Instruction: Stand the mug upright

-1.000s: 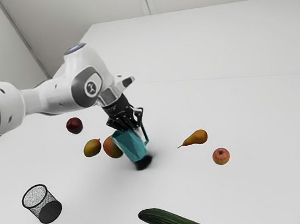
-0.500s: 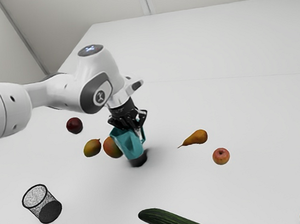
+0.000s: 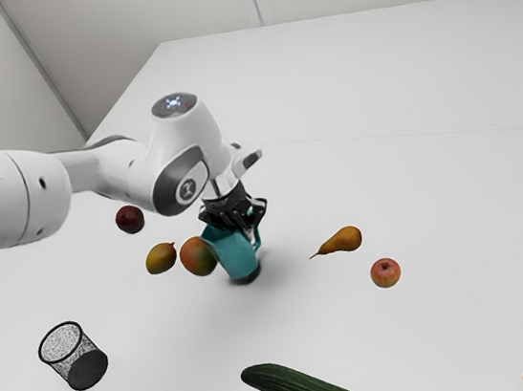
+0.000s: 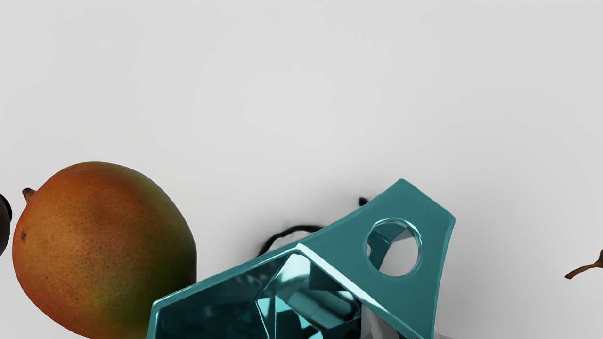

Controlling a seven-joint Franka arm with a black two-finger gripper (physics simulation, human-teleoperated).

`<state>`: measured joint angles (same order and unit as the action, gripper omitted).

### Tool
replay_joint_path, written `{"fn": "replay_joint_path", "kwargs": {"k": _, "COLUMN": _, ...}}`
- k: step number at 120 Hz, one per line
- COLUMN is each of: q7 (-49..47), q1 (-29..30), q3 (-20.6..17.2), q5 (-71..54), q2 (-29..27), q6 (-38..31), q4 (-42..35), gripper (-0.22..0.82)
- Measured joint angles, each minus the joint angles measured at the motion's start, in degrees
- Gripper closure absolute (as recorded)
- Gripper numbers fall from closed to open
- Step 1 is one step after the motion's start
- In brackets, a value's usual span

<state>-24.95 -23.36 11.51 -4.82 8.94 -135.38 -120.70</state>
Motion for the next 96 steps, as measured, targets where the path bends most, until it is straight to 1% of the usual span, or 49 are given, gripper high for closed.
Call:
{"fn": "replay_joint_path", "kwargs": {"k": 25, "q7": 0.2, "q1": -0.5, "q3": 0.1, "q5": -1.9, "q2": 0.7, "q6": -1.8, "q4": 0.1, "gripper": 0.79}}
{"fn": "replay_joint_path", "kwargs": {"k": 74, "q7": 1.0, "q1": -1.0, "q3": 0.4, "q5": -2.9, "q2": 2.6, "q6": -2.5, "q4": 0.2, "gripper": 0.78}}
{"fn": "replay_joint_path", "kwargs": {"k": 77, "q7": 1.0, "q1": -1.0, "q3": 0.4, "q5": -2.9, "q2": 2.7, "q6": -2.5, "q4": 0.3, "gripper": 0.76}}
{"fn": "replay_joint_path", "kwargs": {"k": 96, "q7": 2.1, "q1": -0.9, "q3": 0.4, "q5": -2.3, "q2": 2.9, "q6": -2.6, "q4": 0.4, "gripper": 0.41}}
